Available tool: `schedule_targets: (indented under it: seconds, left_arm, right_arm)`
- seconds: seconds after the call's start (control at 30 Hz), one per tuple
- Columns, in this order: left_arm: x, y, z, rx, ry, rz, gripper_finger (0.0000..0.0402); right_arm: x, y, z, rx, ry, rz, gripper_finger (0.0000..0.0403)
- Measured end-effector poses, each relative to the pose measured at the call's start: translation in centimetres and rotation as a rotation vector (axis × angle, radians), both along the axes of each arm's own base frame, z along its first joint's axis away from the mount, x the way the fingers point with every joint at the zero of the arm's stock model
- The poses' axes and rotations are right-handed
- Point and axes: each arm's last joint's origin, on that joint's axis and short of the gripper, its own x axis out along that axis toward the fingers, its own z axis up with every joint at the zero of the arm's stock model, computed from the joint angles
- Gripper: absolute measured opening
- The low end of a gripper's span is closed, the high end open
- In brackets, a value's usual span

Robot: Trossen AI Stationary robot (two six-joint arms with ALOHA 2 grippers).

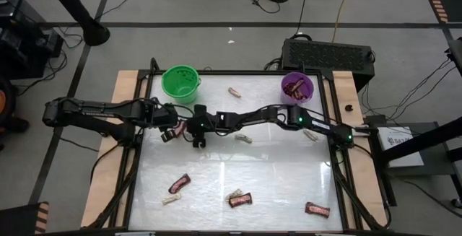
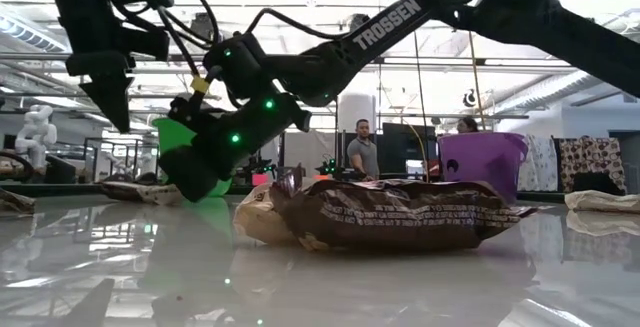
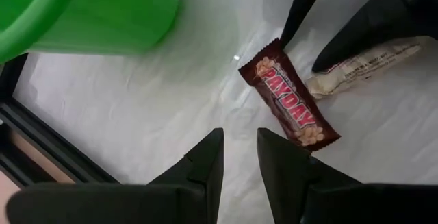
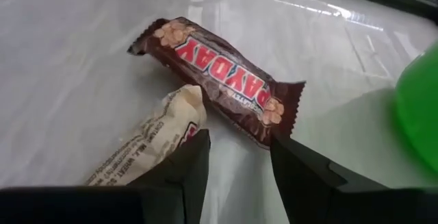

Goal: Sort candy by brand, put in halloween buckets
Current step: Put the brown chocolate bar into the purple bucket

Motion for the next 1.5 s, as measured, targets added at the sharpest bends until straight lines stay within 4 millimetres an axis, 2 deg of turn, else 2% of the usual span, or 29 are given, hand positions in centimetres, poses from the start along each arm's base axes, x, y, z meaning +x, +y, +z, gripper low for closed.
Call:
schedule_targets:
  seconds: [0.13,0.33,0.43,0.63,0.9,1.0,1.17,1.37,1.5]
  left_arm:
    - [-0.1,0.0,0.1,0.002,-0.004,0.0,0.0098]
    - [-0.1,0.0,0.1,-0.003,-0.012,0.022,0.0098]
    - [-0.1,0.0,0.1,-0.004,-0.014,0.028,0.0098]
    - [-0.2,0.0,-0.3,-0.005,-0.006,0.03,0.0098]
    - [-0.1,0.0,-0.3,-0.005,-0.013,0.03,0.0098]
    - [-0.1,0.0,-0.3,-0.005,-0.012,0.029,0.0098]
    - [-0.1,0.0,-0.4,-0.004,-0.01,0.028,0.0098]
    - [-0.1,0.0,-0.3,-0.003,-0.01,0.023,0.0098]
    - [-0.1,0.0,-0.4,-0.003,-0.01,0.021,0.0098]
  right_arm:
    - [0.0,0.3,0.2,0.043,-0.008,-0.026,0.0148]
    - [0.4,1.7,1.4,-0.026,-0.068,-0.131,0.0148]
    - [0.6,1.7,2.0,0.038,-0.118,-0.183,0.0148]
    - [0.7,0.9,2.1,0.236,-0.175,-0.223,0.0148]
    - [0.6,-1.7,2.6,0.455,-0.292,-0.385,0.0148]
    - [0.6,-1.8,2.2,0.514,-0.298,-0.418,0.0148]
    - [0.9,-1.7,-0.3,0.608,-0.283,-0.395,0.0148]
    - [1.0,-2.0,-0.9,0.63,-0.294,-0.39,0.0147]
    - [1.0,-2.1,-0.9,0.615,-0.31,-0.369,0.0131]
